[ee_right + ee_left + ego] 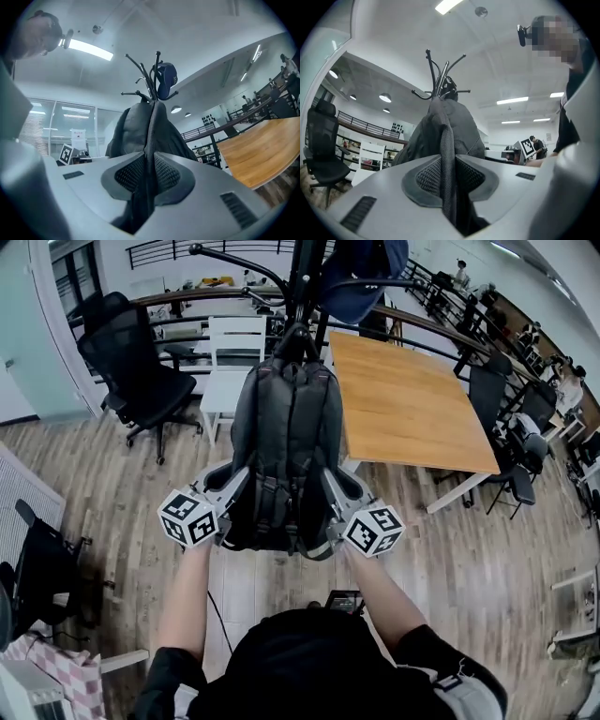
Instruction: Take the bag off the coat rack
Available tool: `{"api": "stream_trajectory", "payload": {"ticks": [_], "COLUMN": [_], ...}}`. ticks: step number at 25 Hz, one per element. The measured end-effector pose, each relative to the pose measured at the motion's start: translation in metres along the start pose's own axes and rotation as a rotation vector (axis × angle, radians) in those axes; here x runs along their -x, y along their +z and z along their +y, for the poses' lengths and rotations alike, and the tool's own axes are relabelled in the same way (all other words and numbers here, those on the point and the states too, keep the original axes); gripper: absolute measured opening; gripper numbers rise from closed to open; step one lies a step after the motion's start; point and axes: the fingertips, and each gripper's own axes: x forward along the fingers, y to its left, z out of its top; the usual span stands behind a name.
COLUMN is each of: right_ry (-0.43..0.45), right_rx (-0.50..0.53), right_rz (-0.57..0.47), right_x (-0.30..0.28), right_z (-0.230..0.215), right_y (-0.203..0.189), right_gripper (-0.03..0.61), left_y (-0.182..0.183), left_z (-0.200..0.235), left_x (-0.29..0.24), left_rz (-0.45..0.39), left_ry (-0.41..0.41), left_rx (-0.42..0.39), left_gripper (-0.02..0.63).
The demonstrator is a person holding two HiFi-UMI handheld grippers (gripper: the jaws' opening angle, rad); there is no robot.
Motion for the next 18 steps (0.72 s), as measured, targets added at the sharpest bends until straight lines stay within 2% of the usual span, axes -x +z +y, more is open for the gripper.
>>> {"api": "stream_trajectory", "payload": {"ticks": [5,11,18], "right_ry": [0.005,0.012,0.038], "right_rx": [0.002,0.066,0.098], "right_rz": [-0.054,-0.099,-0.156], "right_x": [0.012,0.024,0.042], "right_z": [0.017,0.038,0.06], "right_y": [0.029,0.059,0.086], "right_gripper": [0.072,0.066,0.061], "left_y": [0.026,0.056,0.084], "left_z": [-0.016,-0.035,-0.058], "left_x": [0.007,0.016,0.028], "left_rz": [-0.047,-0.089,-0.112], "left_ry": [-0.029,-0.055,-0.044], "left_rx": [0.025,-0.007,-0.062], "left_gripper": [0.091,0.087,0.087]}}
